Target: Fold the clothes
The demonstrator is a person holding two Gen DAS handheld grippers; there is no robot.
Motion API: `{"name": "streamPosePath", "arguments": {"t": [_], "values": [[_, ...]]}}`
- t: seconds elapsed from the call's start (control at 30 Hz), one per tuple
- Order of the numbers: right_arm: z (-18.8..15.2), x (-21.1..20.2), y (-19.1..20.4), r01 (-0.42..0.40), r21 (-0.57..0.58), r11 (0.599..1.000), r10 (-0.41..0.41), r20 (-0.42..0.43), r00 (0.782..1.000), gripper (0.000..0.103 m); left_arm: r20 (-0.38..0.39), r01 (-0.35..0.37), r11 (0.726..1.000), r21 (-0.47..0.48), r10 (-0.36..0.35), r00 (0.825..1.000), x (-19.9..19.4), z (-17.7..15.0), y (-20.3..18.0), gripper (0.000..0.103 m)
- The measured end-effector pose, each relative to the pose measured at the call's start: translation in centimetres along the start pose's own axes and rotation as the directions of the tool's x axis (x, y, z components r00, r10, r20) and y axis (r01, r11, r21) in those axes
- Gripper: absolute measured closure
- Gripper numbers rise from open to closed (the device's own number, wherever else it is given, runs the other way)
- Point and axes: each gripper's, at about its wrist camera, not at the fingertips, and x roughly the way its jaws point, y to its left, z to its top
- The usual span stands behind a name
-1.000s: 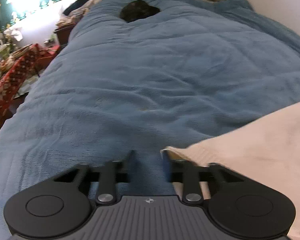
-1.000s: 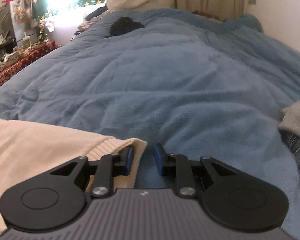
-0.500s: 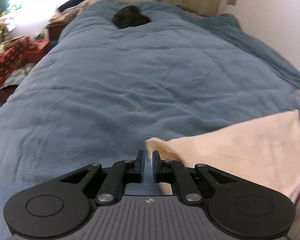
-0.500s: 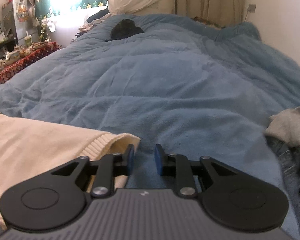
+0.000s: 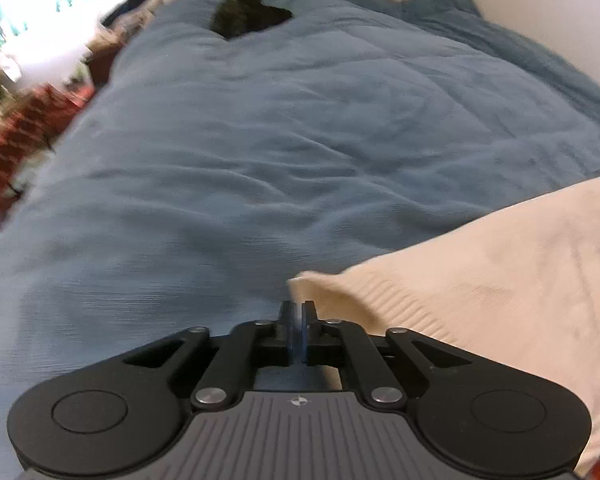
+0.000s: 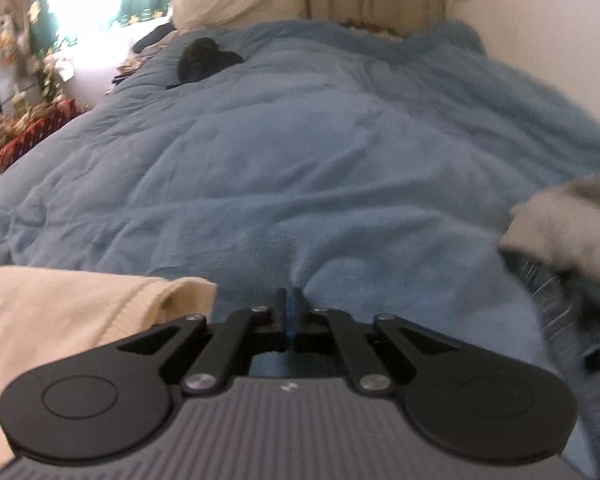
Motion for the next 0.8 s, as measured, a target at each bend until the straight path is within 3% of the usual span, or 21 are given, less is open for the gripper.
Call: {"name": "streamPosePath", "arguments": {"t": [0.1,0.23,0.37,0.57,0.8], "values": [[0.6,-1.8,2.3,-0.030,-0.059,0.998,0.031,0.014,0.999,0.100,0.052,0.009,1.000,-0.005,-0.009,0.999,-2.3,0.8,-0.2,0.099],[1.7,-2.0,7.4,-0.119,-0.117,0.986,0.122,0.021,0.992,0.100,0.125,0.110,0.994,0.023,-0.112,0.986,-3.8,3.5,-4.4,0.099],[1.6,-0.2,13.5,-0.180,-0.181,0.967,0.187,0.020,0.982,0.099,0.104,0.212,0.977,0.032,-0.214,0.971,-1.9,4.8,-9.6,0.099],[-0.6,3.0,18.3,-0.162,-0.210,0.964,0.179,0.064,0.982,0.099,0.090,0.166,0.986,0.025,-0.168,0.982,2.3,3.5,-13.4,0.099],[-4.4,5.2,18.7,-0.112,-0.266,0.957,0.124,0.027,0.992,0.102,0.107,0.104,0.995,0.000,-0.103,0.989,3.4,-0.3,-12.3,0.098]]}}
